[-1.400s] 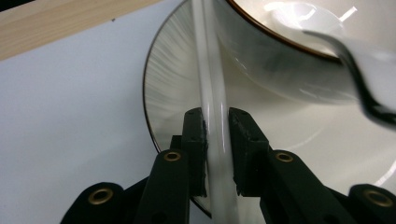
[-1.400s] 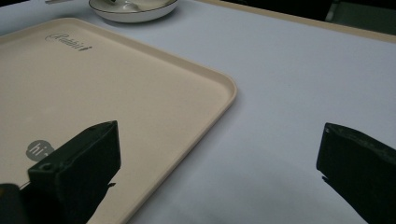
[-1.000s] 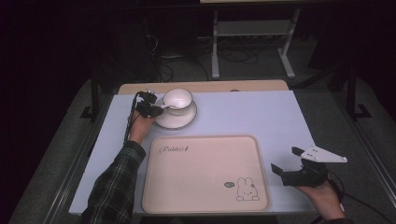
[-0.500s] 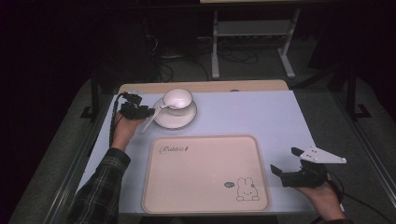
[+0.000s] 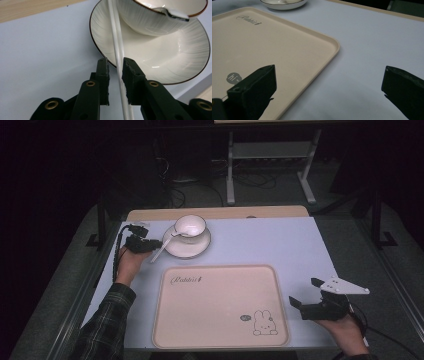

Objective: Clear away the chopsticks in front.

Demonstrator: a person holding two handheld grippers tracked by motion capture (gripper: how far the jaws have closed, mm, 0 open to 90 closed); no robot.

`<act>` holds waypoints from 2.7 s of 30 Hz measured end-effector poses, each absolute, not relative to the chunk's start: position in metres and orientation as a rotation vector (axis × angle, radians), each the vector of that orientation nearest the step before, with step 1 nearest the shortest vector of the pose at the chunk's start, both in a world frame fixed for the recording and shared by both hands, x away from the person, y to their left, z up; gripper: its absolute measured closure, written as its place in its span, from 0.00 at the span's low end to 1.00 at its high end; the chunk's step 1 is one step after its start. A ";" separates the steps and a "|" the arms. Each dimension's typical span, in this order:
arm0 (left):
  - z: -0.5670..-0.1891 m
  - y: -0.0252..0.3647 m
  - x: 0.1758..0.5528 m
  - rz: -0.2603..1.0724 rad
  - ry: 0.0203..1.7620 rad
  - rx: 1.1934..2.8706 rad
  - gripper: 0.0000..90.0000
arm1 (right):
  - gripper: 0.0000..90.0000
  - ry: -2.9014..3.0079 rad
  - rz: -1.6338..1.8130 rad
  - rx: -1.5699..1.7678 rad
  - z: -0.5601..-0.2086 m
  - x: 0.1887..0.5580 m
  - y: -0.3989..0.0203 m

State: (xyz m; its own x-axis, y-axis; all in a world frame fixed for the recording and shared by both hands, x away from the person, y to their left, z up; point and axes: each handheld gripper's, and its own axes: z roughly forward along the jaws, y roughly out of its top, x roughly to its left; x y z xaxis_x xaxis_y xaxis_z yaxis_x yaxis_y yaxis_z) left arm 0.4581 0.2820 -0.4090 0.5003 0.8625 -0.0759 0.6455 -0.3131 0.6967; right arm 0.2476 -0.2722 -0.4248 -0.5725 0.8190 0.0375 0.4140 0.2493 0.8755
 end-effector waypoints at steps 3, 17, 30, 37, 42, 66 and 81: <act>-0.413 0.281 0.458 0.402 1.236 2.071 0.84 | 0.00 2.096 1.270 1.124 -0.425 0.248 -0.273; -0.424 0.279 0.460 0.380 1.237 2.105 0.90 | 0.02 2.102 1.267 1.122 -0.425 0.248 -0.272; -0.424 0.279 0.459 0.423 1.272 2.085 0.95 | 0.02 2.102 1.270 1.121 -0.425 0.247 -0.273; -0.417 0.287 0.453 0.435 1.267 2.038 0.95 | 0.02 2.097 1.271 1.124 -0.425 0.247 -0.273; -0.410 0.295 0.443 0.433 1.258 2.023 0.95 | 0.02 2.094 1.273 1.124 -0.425 0.247 -0.274; -0.407 0.344 0.369 0.383 1.269 2.010 0.95 | 0.02 2.101 1.264 1.105 -0.424 0.248 -0.272; -0.398 0.341 0.314 0.348 1.200 2.016 0.95 | 0.02 2.101 1.264 1.101 -0.423 0.247 -0.271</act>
State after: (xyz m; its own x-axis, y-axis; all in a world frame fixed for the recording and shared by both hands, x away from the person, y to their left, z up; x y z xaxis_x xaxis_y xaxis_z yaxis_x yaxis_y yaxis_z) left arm 0.3140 0.3410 -0.3980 0.5229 0.8412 -0.1378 0.6368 -0.2780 0.7192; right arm 0.2474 -0.2710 -0.4231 -0.5800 0.8143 0.0232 0.4023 0.2615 0.8774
